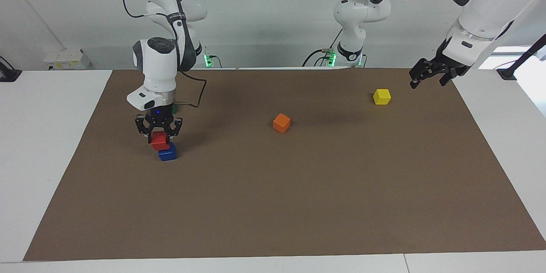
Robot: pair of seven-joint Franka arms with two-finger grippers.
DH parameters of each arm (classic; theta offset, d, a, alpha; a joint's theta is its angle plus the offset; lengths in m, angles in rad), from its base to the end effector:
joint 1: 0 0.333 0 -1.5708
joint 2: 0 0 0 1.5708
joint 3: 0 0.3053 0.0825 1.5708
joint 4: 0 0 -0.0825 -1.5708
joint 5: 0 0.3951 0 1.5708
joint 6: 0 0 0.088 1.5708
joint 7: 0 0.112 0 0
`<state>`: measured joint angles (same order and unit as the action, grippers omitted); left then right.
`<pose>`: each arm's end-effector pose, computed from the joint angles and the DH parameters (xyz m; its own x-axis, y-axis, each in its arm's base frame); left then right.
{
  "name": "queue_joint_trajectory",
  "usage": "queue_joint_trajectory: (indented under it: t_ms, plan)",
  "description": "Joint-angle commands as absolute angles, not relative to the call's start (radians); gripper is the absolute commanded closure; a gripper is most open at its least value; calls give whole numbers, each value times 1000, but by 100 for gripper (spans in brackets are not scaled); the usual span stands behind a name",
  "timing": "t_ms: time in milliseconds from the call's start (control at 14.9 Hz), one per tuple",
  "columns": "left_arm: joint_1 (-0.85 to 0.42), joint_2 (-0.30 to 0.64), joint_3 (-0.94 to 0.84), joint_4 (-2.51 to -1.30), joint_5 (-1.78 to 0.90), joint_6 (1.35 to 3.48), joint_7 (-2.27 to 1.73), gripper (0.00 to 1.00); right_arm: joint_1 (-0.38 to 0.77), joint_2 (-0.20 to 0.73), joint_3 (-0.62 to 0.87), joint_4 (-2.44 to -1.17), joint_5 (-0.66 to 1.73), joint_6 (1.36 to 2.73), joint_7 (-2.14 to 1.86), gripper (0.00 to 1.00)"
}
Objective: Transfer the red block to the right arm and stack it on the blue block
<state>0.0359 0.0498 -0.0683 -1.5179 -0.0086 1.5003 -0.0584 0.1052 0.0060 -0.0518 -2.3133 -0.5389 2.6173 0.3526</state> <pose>0.5724 -0.0186 0.5999 0.9974 0.0253 -0.0678 0.0259 -0.9996 0.0080 0.5437 0.0394 0.3461 0.9316 0.1706 0.3210 0.0776 -0.9560 0.2828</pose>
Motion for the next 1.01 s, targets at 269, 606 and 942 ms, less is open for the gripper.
queue_joint_trajectory:
  t_ms: [269,606,942]
  plan:
    - [31,26,-64,-1545,8,1463,-51,0,77,-21,-46,-2349,-563,2658,330,100]
    - [31,26,-66,-1545,8,1462,-51,0,84,-14,-46,-2349,-563,2660,341,100]
    - [29,26,-66,-1545,8,1462,-52,0,86,-9,-44,-2347,-563,2660,339,100]
